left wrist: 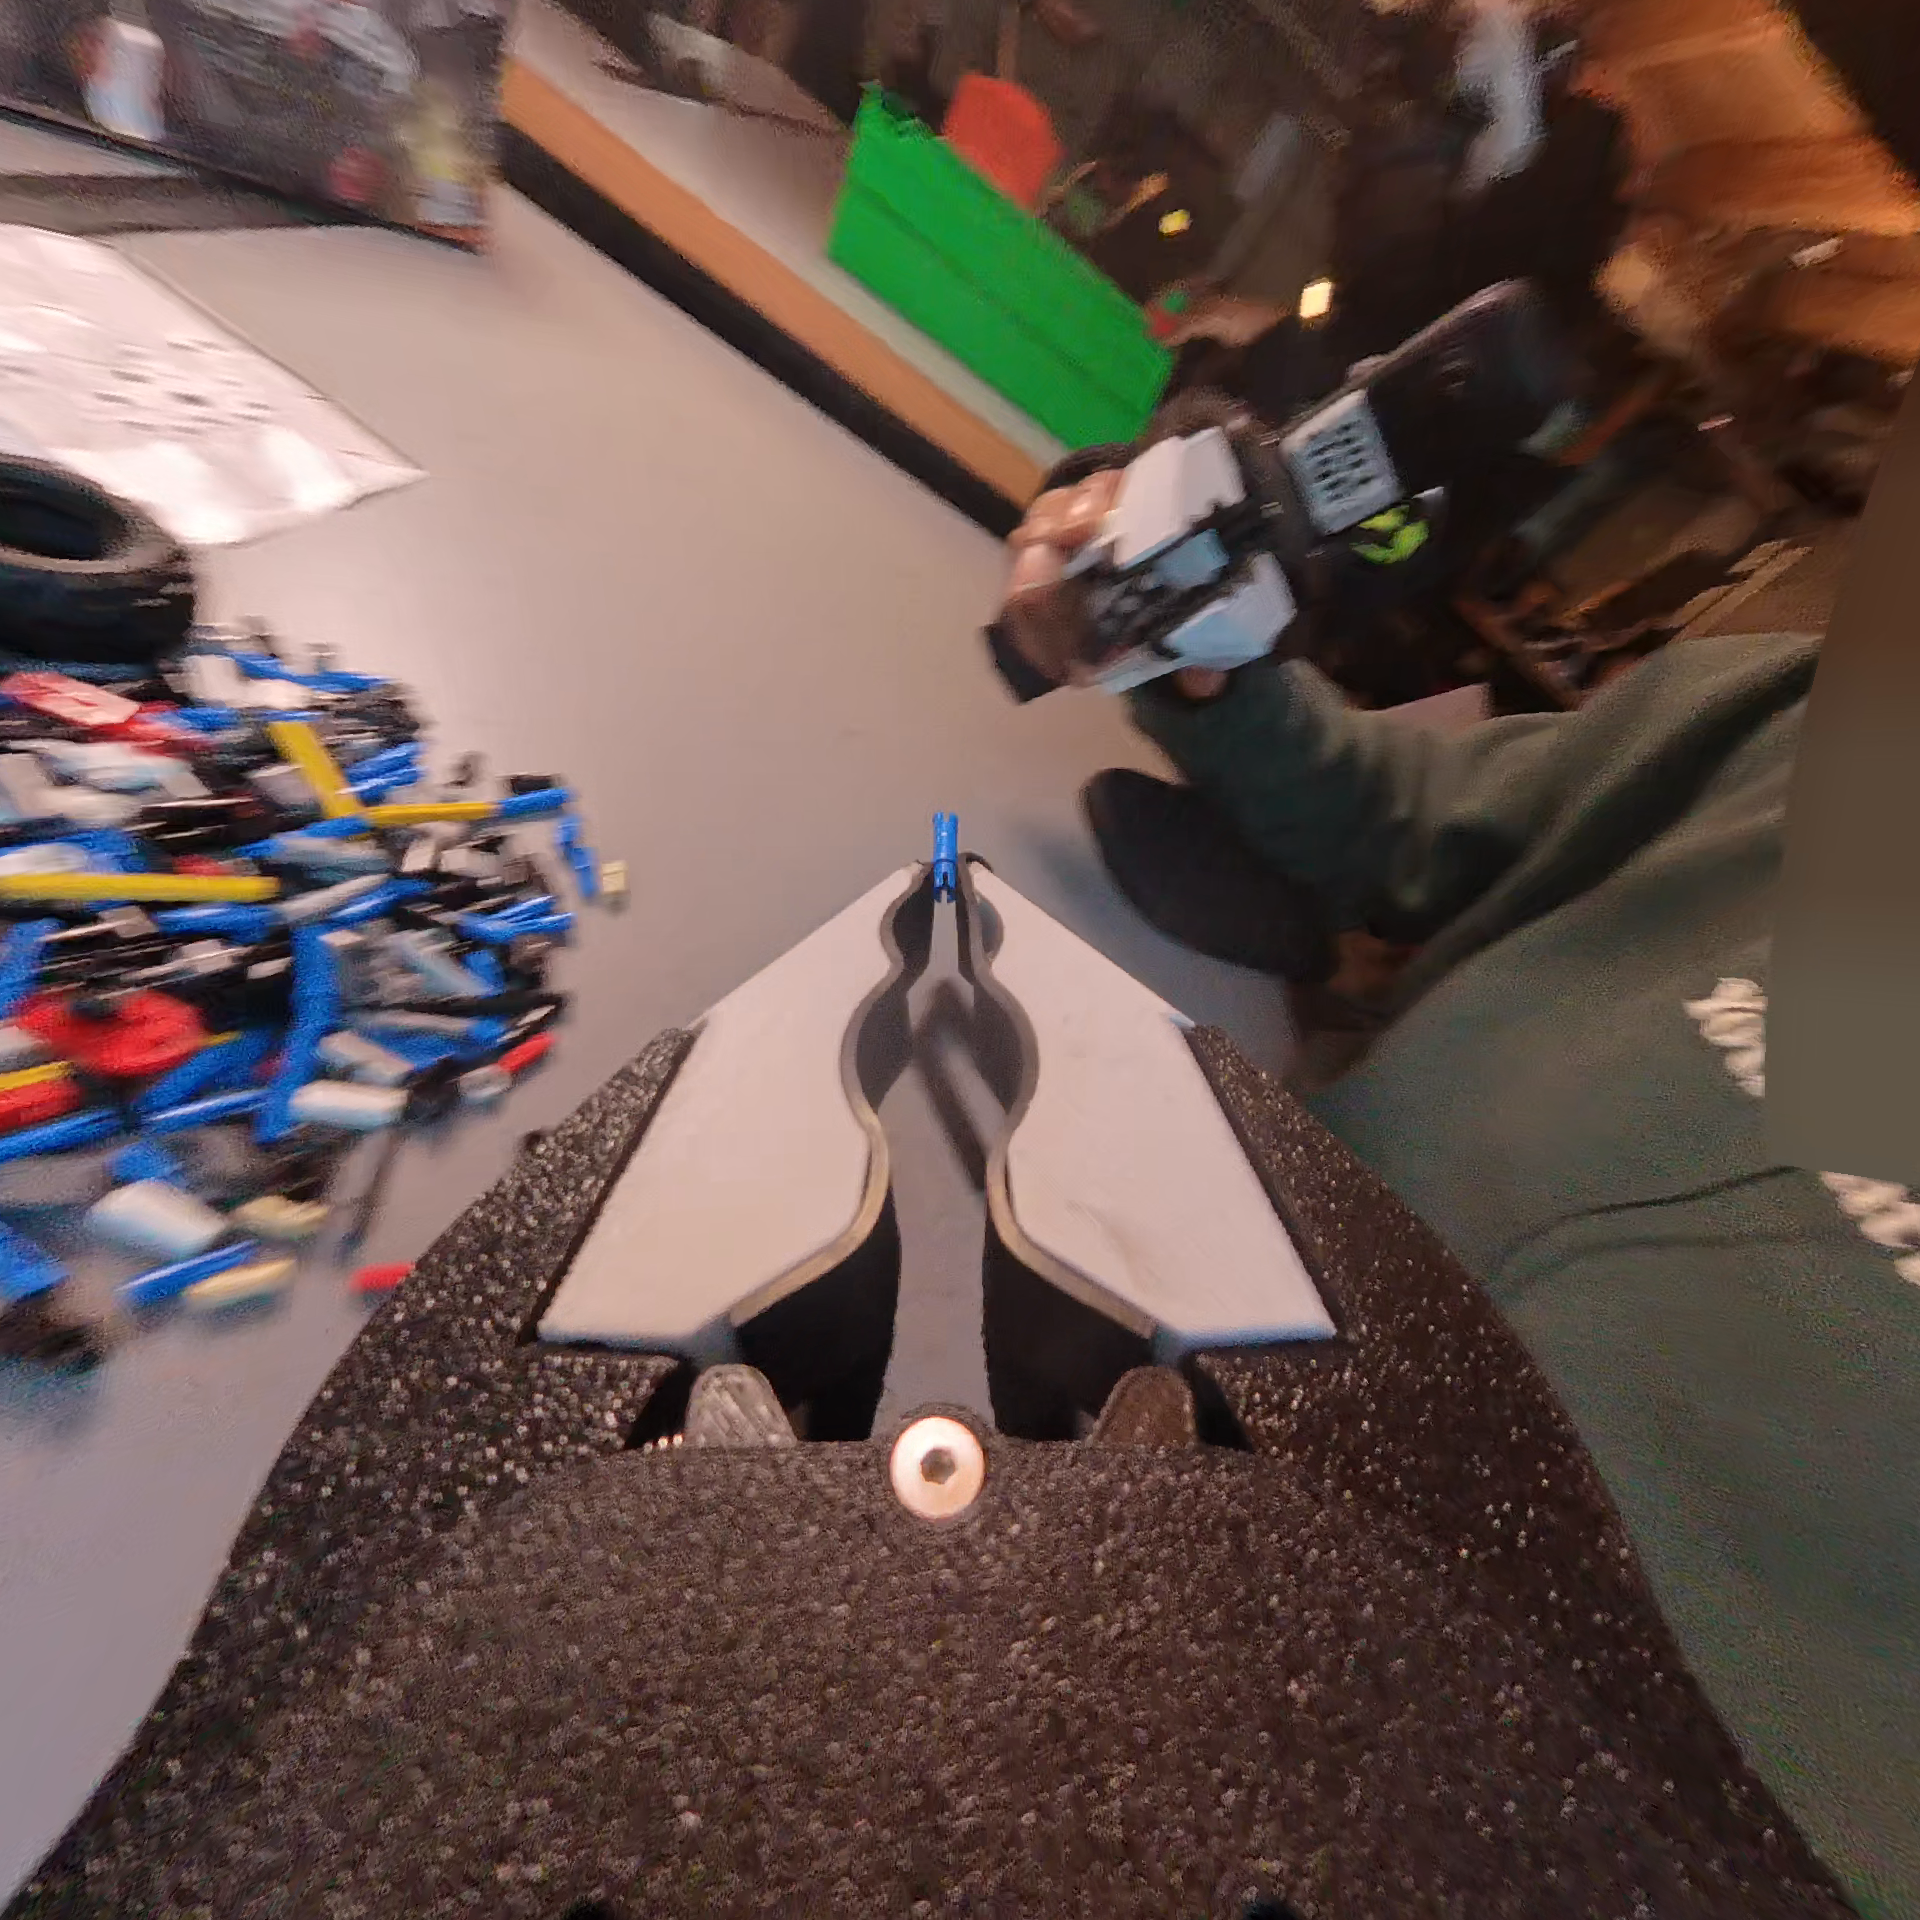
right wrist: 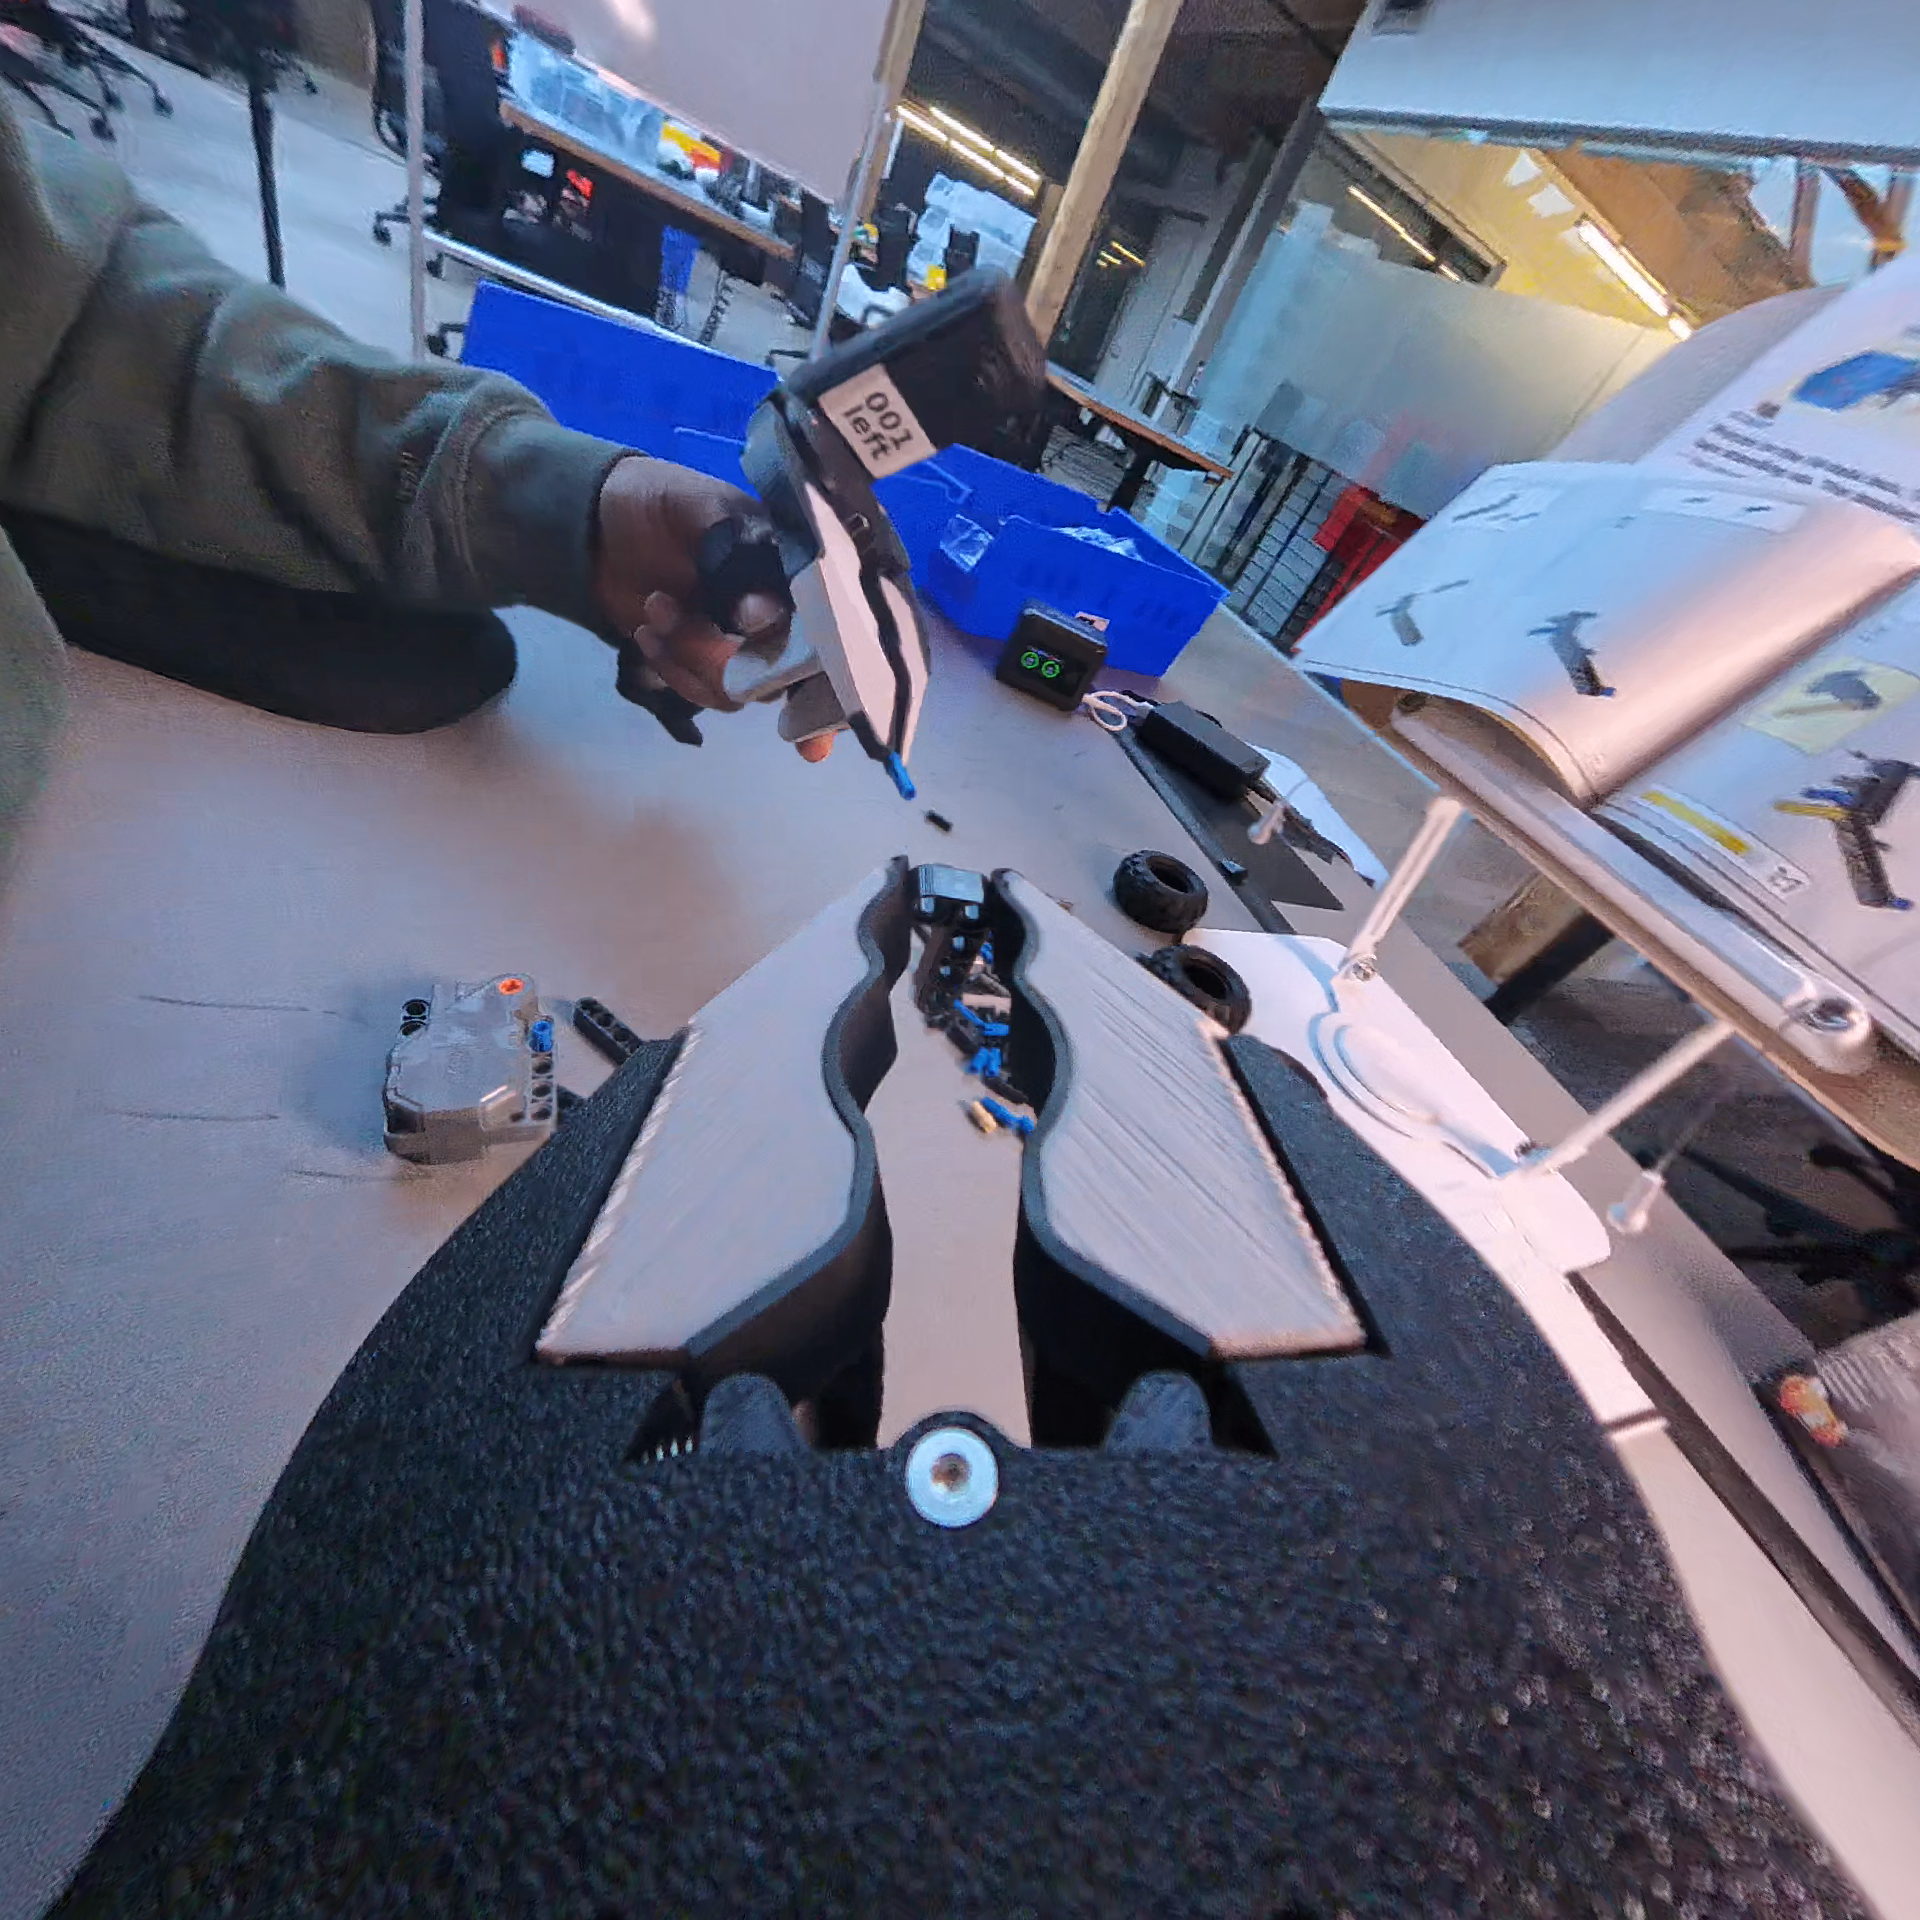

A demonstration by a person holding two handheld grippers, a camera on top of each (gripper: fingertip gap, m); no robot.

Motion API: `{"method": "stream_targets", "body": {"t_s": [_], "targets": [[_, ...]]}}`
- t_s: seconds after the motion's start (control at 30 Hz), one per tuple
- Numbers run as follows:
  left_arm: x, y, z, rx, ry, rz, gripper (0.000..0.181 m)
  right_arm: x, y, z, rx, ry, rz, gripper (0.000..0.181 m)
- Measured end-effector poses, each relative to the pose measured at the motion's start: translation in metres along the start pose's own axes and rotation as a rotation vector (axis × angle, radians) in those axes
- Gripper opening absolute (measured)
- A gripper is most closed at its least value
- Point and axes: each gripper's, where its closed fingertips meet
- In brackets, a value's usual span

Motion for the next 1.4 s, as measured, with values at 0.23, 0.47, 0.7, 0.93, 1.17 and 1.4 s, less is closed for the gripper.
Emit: {"method": "stream_targets", "body": {"t_s": [0.23,0.47,0.7,0.93,1.17,1.4], "targets": [[-0.010,0.109,0.007,0.540,0.188,-0.240,0.004,-0.027,0.023,-0.031,0.039,0.096,0.051,0.015],[-0.002,0.061,-0.011,0.285,0.039,-0.105,0.027,-0.030,0.023,-0.034,-0.013,0.075,0.054,0.015],[-0.010,-0.030,-0.051,-0.206,-0.053,0.164,0.034,-0.019,0.036,-0.041,-0.025,0.042,0.155,0.015],[-0.019,-0.051,-0.063,-0.379,-0.022,0.282,0.034,-0.007,0.058,-0.047,-0.019,0.019,0.297,0.015],[0.001,-0.038,-0.030,-0.119,0.015,0.022,0.032,-0.006,0.047,-0.040,-0.033,0.036,0.248,0.030],[0.036,0.027,0.239,1.222,0.199,-0.308,0.033,-0.069,0.036,-0.023,0.114,0.347,0.012,0.028]]}}
Point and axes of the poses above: each gripper's, where its closed fingertips meet, z back along the fingers, x out of its top, y = z × x across the jaws, and after that the axes turned 5 degrees about -x, right-handed
